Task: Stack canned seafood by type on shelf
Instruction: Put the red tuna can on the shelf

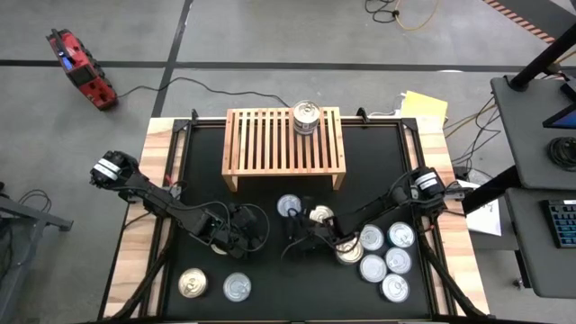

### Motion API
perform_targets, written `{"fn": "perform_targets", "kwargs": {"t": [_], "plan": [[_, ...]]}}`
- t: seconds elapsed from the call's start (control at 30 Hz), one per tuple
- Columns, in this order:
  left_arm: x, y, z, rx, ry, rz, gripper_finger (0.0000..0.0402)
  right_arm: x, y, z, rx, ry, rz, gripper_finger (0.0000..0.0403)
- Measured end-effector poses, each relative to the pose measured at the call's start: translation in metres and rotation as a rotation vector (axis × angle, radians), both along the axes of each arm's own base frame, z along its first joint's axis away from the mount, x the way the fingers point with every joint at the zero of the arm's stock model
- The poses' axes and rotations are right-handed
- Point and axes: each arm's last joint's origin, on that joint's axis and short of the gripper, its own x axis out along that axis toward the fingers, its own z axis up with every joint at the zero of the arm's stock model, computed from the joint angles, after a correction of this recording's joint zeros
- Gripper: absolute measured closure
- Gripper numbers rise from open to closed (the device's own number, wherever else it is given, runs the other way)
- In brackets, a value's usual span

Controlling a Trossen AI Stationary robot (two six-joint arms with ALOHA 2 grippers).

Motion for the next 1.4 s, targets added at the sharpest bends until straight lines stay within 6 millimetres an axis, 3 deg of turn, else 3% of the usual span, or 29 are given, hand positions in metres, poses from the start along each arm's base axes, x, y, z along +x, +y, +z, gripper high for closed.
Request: {"fn": "perform_targets", "kwargs": {"t": [0.3,0.73,0.97,1.2,1.4], "plan": [[0.0,0.003,0.002,0.153,-0.021,0.012,0.0074,0.006,-0.027,-0.013,0.128,0.029,-0.077,0.039],[0.003,0.003,0.004,0.181,-0.05,0.01,0.0074,0.012,-0.007,-0.009,0.315,0.011,0.204,0.039],[0.009,-0.003,0.007,0.179,-0.072,-0.119,0.008,0.006,0.0,0.006,0.25,0.016,0.259,0.039],[0.012,-0.009,0.011,0.251,-0.077,-0.289,0.015,-0.009,-0.006,0.021,0.228,0.109,0.234,0.039],[0.018,-0.014,0.003,0.345,-0.066,-0.393,0.0283,-0.028,-0.012,0.024,0.252,0.119,0.21,0.039]]}}
